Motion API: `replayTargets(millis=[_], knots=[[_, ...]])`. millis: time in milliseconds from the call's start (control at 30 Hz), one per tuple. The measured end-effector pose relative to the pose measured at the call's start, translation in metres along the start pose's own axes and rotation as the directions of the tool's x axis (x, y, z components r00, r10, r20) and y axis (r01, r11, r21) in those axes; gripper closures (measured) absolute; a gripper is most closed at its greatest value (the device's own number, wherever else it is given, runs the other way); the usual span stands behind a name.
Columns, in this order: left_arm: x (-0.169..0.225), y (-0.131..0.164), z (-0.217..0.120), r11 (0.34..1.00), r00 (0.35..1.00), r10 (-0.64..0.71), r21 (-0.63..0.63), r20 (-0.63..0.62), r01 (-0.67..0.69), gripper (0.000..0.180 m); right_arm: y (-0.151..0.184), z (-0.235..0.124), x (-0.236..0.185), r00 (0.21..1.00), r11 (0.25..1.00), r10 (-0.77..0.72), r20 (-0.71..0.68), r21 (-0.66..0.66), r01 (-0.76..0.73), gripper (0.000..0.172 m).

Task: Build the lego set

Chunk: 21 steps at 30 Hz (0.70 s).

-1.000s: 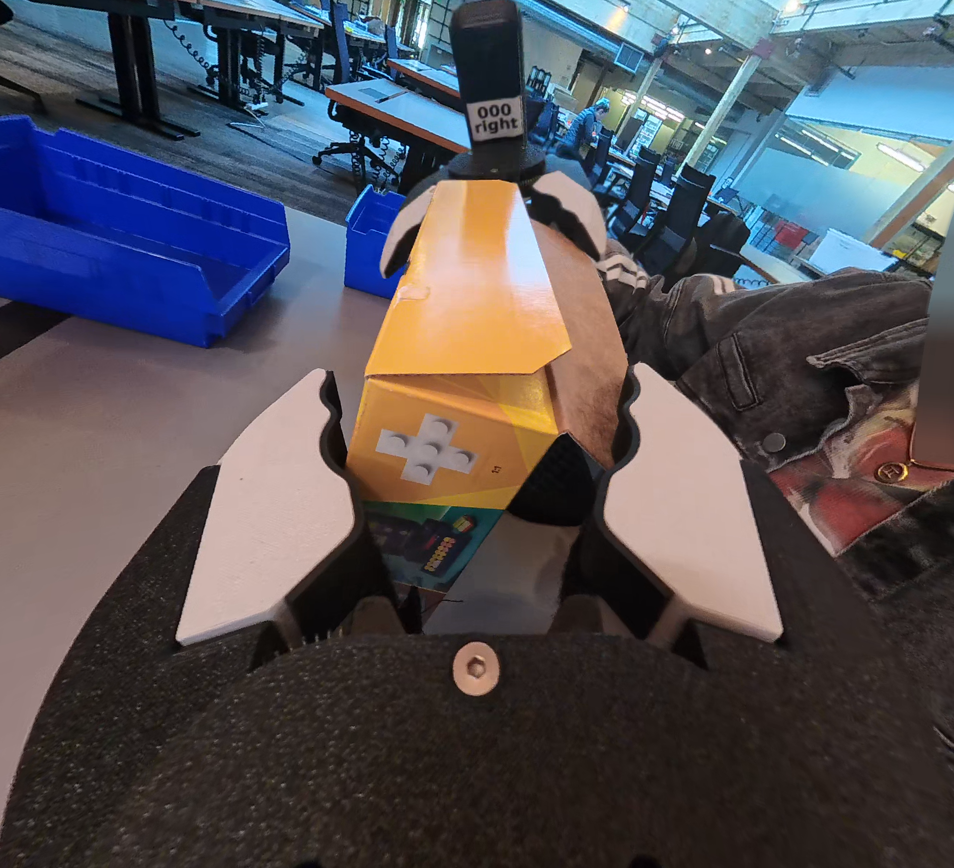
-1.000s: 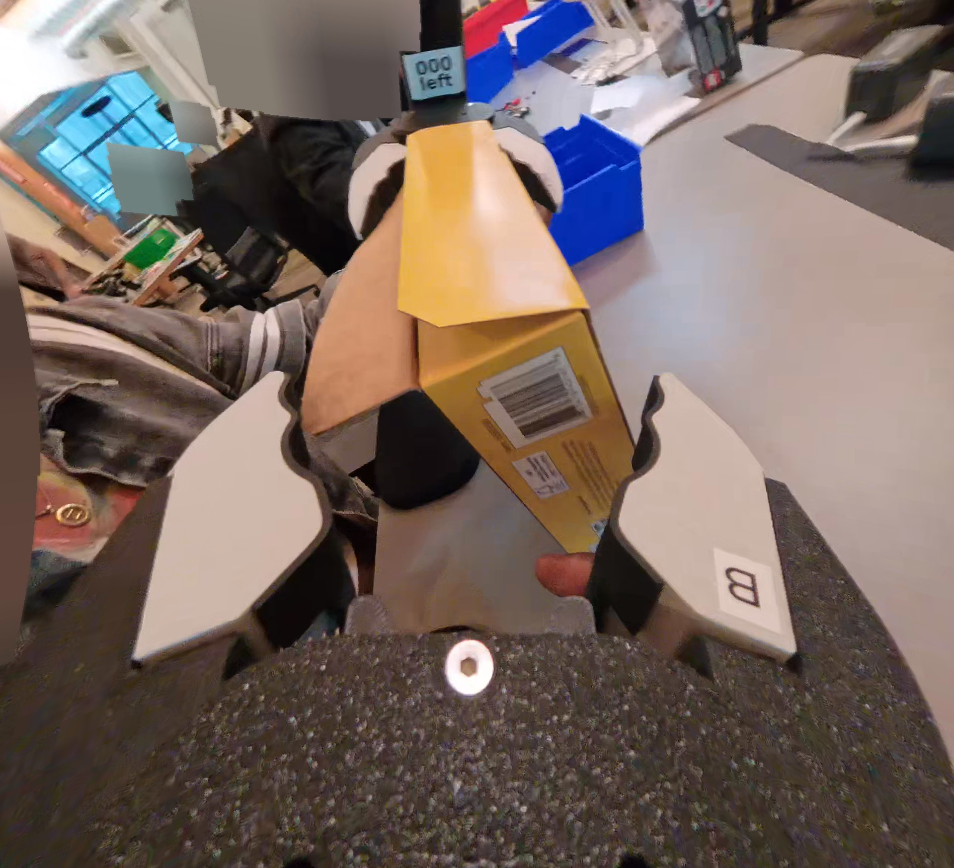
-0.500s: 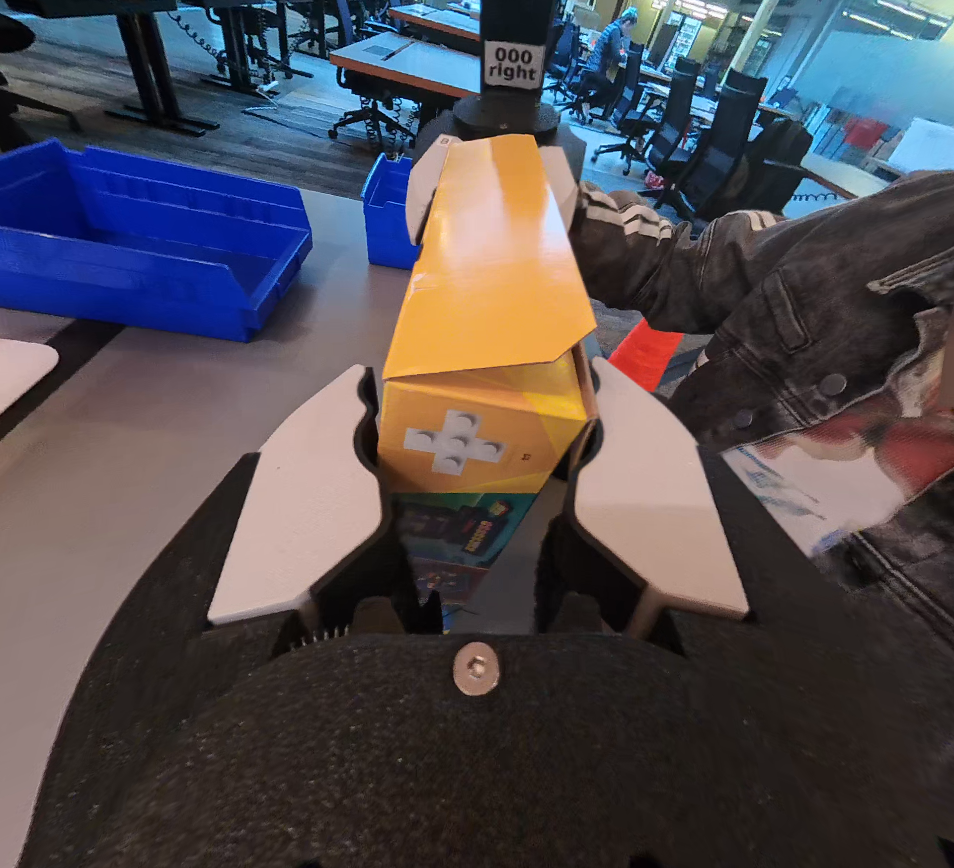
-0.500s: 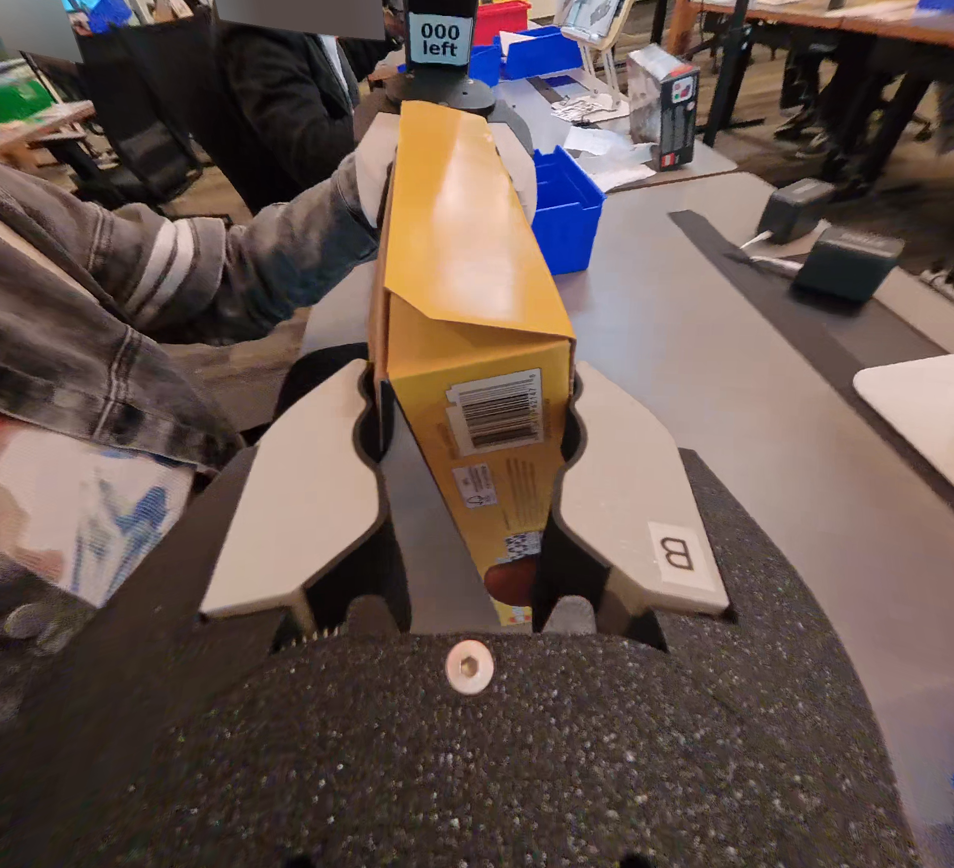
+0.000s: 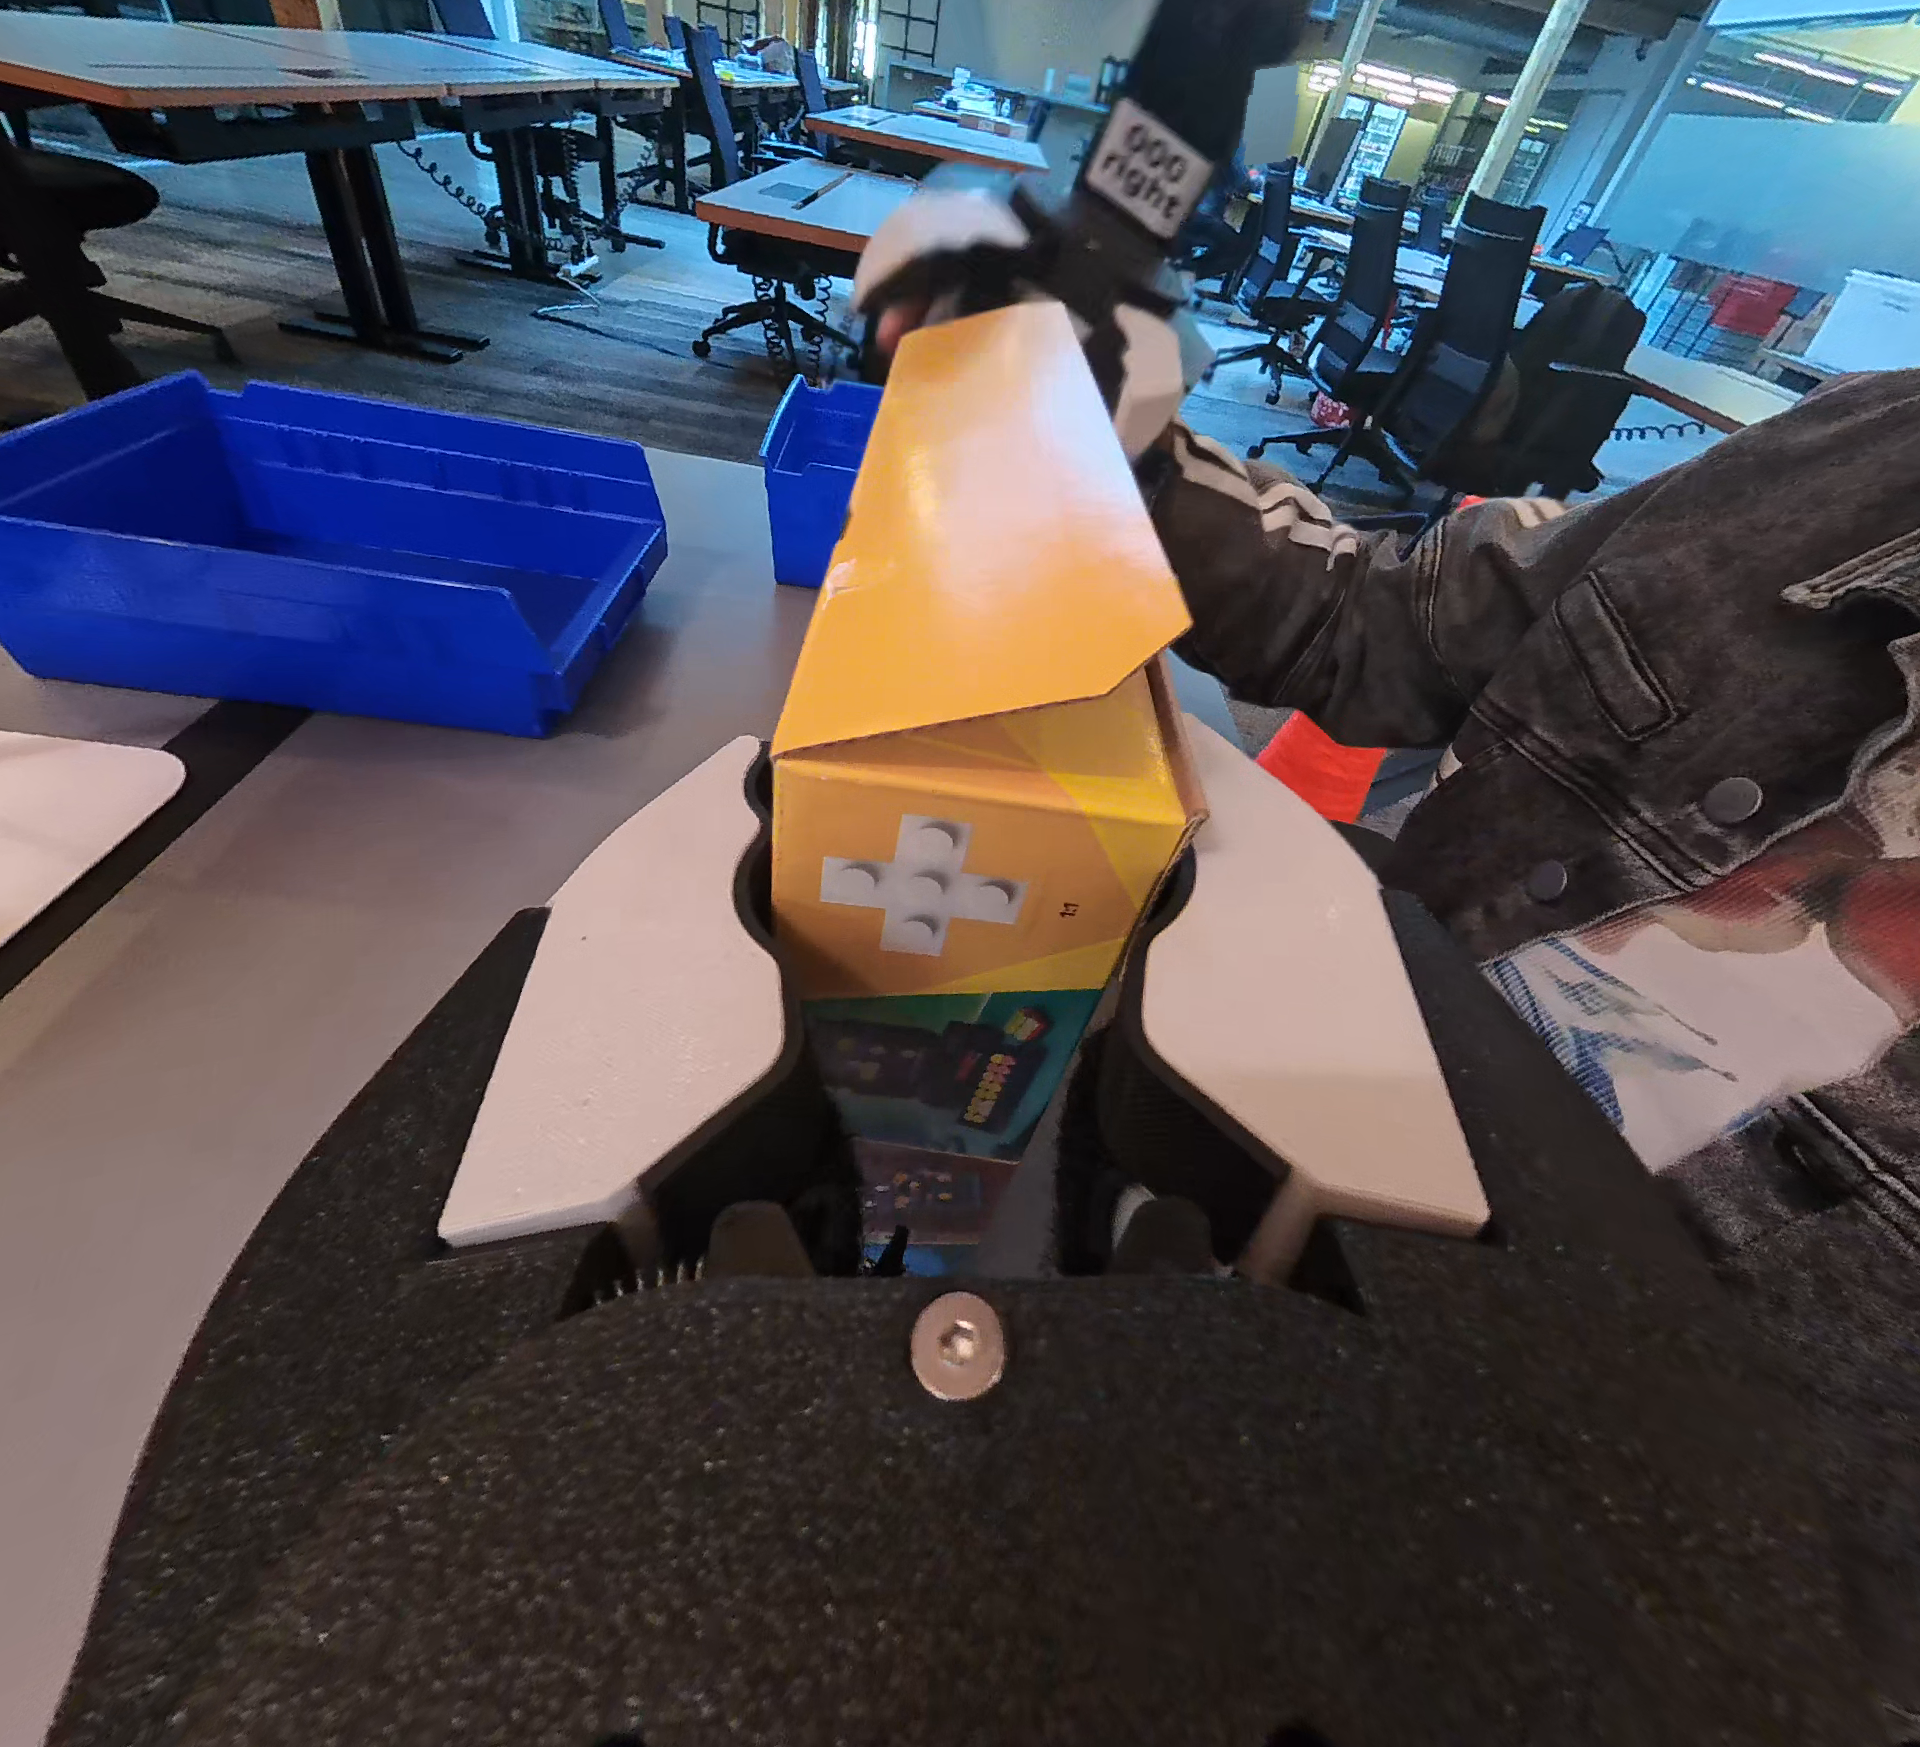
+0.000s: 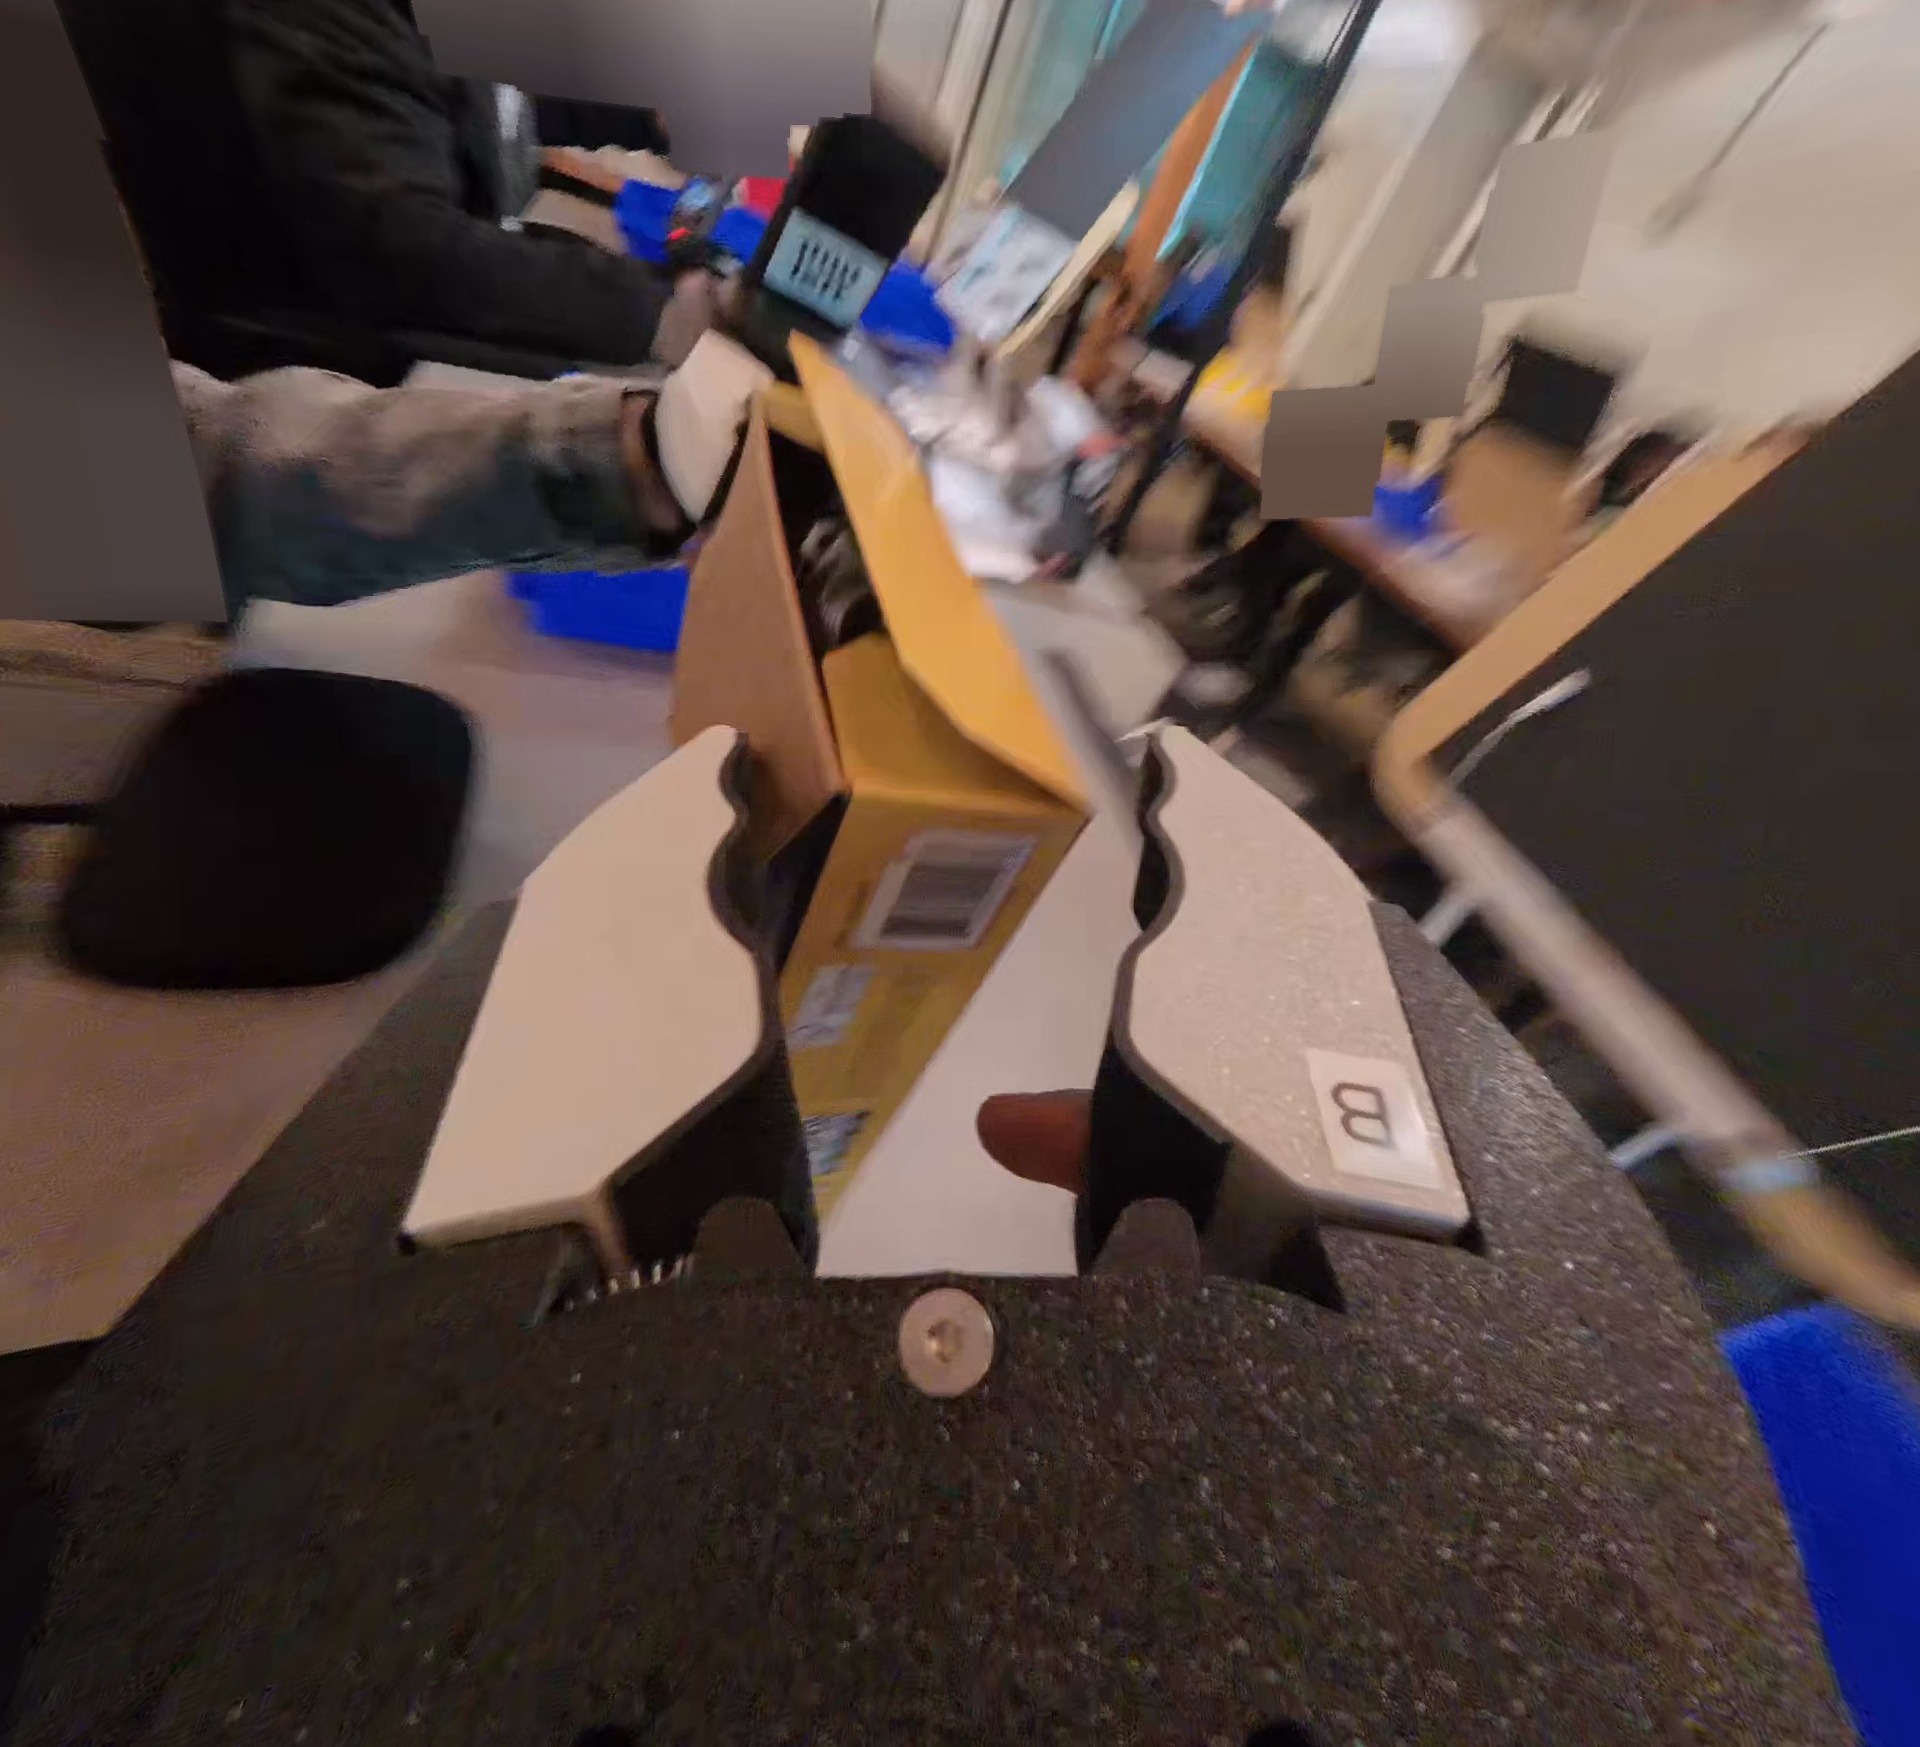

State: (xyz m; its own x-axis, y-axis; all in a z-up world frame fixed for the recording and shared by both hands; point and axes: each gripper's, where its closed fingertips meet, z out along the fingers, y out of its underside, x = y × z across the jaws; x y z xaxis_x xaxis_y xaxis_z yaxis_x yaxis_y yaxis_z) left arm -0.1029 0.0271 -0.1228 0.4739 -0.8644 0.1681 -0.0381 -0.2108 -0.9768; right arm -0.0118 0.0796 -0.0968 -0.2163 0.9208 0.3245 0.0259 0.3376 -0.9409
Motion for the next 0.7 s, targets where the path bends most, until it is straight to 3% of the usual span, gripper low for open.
replayTargets(millis=[100,200,233,300,400,467,533,600,700], knots=[[0.002,0.0,0.001,1.0,1.0,0.008,-0.002,-0.015,-0.008,0.112,-0.034,-0.018,0.003,0.956,0.956,-0.268,-0.121,0.092,0.28,0.132],[0.001,-0.001,0.001,1.0,1.0,-0.001,0.01,-0.006,0.001,0.112,-0.026,-0.012,-0.004,0.915,0.916,-0.401,-0.048,-0.034,0.4,0.133],[0.001,-0.001,0.001,1.0,1.0,0.002,0.011,-0.009,-0.002,0.112,-0.029,-0.01,-0.004,0.898,0.9,-0.436,-0.059,-0.033,0.435,0.144],[0.003,0.0,0.001,1.0,1.0,0.01,0.003,-0.014,-0.009,0.112,-0.034,-0.006,-0.001,0.884,0.887,-0.462,-0.071,-0.042,0.46,0.169],[0.003,0.0,0.001,1.0,1.0,0.011,0.004,-0.02,-0.011,0.112,-0.035,-0.002,0.007,0.907,0.907,-0.419,-0.039,-0.069,0.416,0.171],[0.007,0.001,0.001,0.999,0.999,0.039,-0.01,-0.031,-0.039,0.113,-0.038,0.0,0.017,0.979,0.977,-0.201,-0.002,-0.065,0.201,0.171],[0.01,0.001,0.002,0.998,0.998,0.056,0.0,-0.04,-0.056,0.113,-0.035,0.002,0.029,0.983,0.983,0.168,0.074,-0.089,-0.161,0.171],[0.008,0.0,0.002,0.998,0.998,0.055,0.016,-0.034,-0.054,0.113,-0.03,0.006,0.039,0.882,0.886,0.457,0.118,-0.146,-0.44,0.171],[0.008,0.0,0.002,0.997,0.997,0.069,0.025,-0.035,-0.068,0.113,-0.008,0.015,0.053,0.711,0.709,0.696,0.103,-0.259,-0.656,0.169]])
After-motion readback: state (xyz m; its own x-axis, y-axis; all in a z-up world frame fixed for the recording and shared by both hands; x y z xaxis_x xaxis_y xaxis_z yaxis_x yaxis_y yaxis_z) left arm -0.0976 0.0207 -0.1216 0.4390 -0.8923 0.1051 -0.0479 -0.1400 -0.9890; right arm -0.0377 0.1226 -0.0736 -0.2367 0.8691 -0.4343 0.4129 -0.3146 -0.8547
